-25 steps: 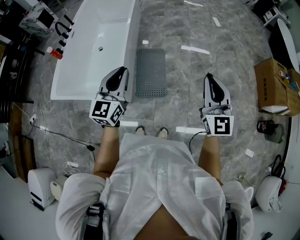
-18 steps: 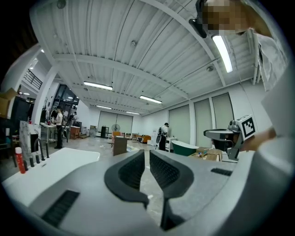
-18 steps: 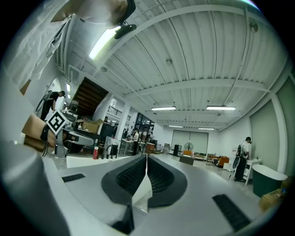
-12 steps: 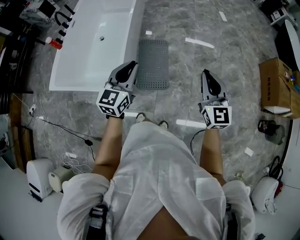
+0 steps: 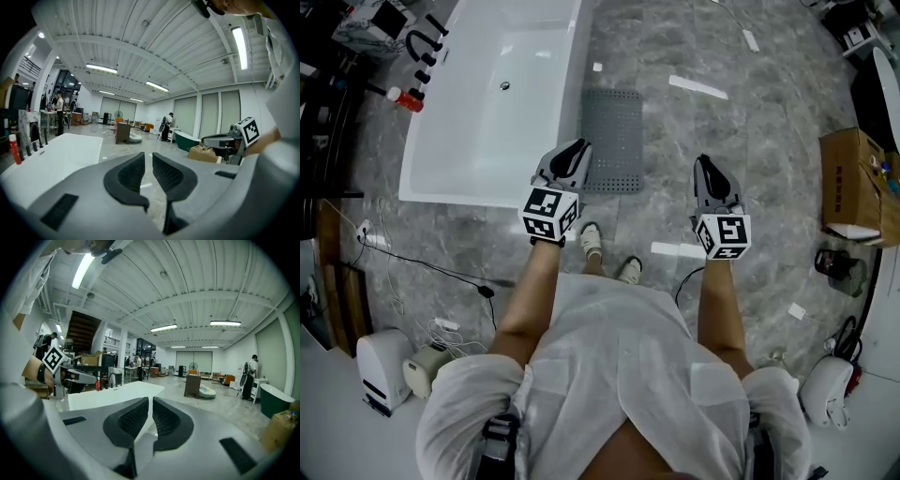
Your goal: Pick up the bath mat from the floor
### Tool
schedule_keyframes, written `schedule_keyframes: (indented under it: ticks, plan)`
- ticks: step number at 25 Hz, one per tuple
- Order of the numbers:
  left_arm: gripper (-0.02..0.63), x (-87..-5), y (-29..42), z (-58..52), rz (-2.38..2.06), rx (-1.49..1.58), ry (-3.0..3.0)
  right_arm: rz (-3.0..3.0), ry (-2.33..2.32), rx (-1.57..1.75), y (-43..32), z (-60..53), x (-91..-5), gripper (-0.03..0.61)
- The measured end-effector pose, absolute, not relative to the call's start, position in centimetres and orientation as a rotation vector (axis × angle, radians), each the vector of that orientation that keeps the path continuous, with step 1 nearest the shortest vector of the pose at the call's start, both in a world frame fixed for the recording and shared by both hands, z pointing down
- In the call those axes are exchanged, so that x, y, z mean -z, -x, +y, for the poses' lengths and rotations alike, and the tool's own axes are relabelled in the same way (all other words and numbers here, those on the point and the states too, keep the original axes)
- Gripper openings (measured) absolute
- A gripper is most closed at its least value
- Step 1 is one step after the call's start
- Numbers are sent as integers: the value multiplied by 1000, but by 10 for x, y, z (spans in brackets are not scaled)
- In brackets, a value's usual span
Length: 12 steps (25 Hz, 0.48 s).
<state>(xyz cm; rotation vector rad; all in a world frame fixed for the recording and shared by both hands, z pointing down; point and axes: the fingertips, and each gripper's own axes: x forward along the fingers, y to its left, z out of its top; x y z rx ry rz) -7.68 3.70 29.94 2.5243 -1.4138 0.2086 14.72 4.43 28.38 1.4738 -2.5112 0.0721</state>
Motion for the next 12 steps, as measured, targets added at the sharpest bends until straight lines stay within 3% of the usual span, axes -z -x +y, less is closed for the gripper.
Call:
schedule_keyframes:
  ticks: [12]
  plan:
    - [84, -364, 106, -23, -1358, -265, -2456, -2441, -1426, -185, -87, -14, -354, 32]
